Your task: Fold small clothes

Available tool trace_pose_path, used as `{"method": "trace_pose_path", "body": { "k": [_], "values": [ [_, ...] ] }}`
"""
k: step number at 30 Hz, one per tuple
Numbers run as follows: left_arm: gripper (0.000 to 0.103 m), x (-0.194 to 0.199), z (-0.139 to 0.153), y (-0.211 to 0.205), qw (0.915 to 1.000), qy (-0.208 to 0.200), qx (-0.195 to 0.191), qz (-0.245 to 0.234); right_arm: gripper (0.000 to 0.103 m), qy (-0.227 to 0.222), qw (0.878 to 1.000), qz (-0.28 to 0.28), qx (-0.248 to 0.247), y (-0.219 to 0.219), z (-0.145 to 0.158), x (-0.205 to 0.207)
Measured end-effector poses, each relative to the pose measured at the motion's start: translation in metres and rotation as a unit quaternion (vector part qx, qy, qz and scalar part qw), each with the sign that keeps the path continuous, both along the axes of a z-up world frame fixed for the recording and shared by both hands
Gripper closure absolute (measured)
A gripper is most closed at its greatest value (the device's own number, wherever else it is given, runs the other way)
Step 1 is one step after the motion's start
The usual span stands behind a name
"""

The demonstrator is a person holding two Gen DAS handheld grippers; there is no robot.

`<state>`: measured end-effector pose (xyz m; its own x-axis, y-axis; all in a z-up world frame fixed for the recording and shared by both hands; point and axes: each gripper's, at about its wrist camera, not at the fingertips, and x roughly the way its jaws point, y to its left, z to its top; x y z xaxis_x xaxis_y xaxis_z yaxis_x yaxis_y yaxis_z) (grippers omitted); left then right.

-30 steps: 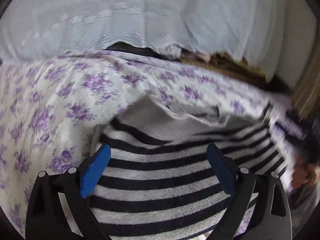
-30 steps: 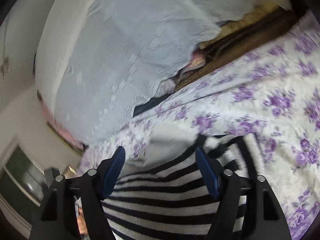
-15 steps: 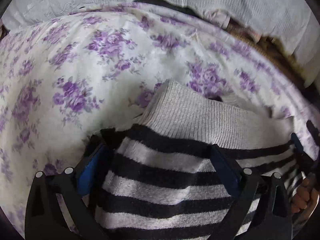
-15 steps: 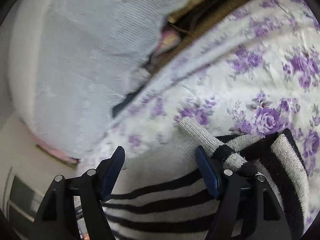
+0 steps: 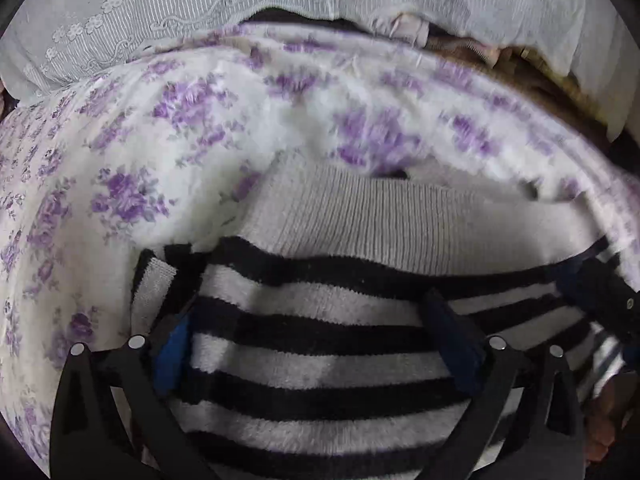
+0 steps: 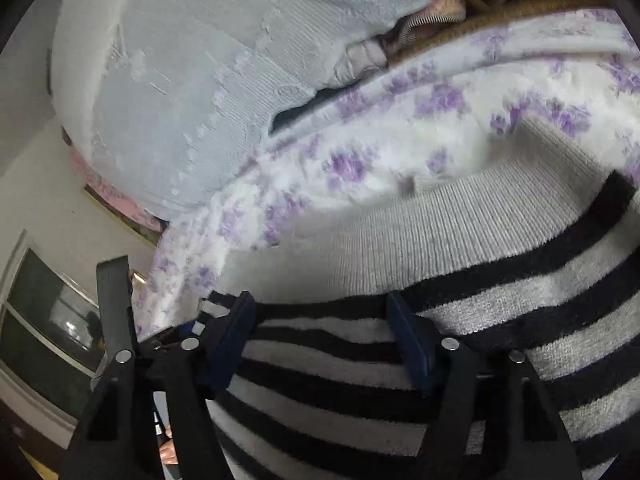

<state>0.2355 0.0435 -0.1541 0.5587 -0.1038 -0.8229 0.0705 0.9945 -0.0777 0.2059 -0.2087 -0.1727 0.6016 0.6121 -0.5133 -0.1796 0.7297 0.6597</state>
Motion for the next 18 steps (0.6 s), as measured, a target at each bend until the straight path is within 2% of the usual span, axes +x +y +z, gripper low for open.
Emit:
{"method": "trace_pose_path", "body": {
  "k": [2,5,7,9,10,11,12,13,15,16,18],
  "values": [
    [0.004,-0.008,0.006,0.003,0.9999,-0.012,0.001,0.004,0.03,-0.013,1.0,-0.012,0.001,-0.005,0.008,-0.012],
    [0.004,-0.021,0.019,0.011,0.9989,-0.038,0.016,0.022,0.029,-0.056,0.997,-0.043,-0.037,-0.015,0.031,-0.035],
    [0.004,-0.026,0.027,0.025,0.9978,-0.051,0.005,0.043,0.021,-0.073,0.993,-0.068,-0.058,-0.029,0.04,-0.042],
    [0.004,-0.023,0.022,0.036,0.9975,-0.04,0.003,0.059,0.013,-0.059,0.992,-0.088,-0.07,-0.041,0.034,-0.038],
    [0.004,-0.015,0.009,0.042,0.9975,-0.012,0.013,0.069,0.013,-0.034,0.991,-0.105,-0.077,-0.052,0.021,-0.032],
    [0.004,-0.007,-0.008,0.046,0.9977,0.024,-0.001,0.063,0.026,-0.009,0.991,-0.113,-0.073,-0.062,0.003,-0.025],
    [0.004,-0.008,-0.015,0.058,0.9963,0.031,-0.048,0.065,0.032,-0.016,0.991,-0.116,-0.067,-0.068,-0.004,-0.025],
    [0.004,-0.011,-0.01,0.063,0.995,0.03,-0.063,0.071,0.034,-0.017,0.99,-0.123,-0.068,-0.069,-0.003,-0.026],
    [0.005,-0.021,-0.001,0.068,0.9942,0.031,-0.068,0.077,0.031,-0.023,0.99,-0.126,-0.064,-0.069,0.008,-0.037],
    [0.005,-0.027,0.003,0.068,0.9944,0.02,-0.067,0.079,0.03,-0.044,0.988,-0.132,-0.061,-0.069,0.016,-0.051],
    [0.005,-0.043,0.014,0.066,0.9951,0.001,-0.057,0.081,0.03,-0.056,0.988,-0.129,-0.061,-0.068,0.024,-0.068]
  ]
}}
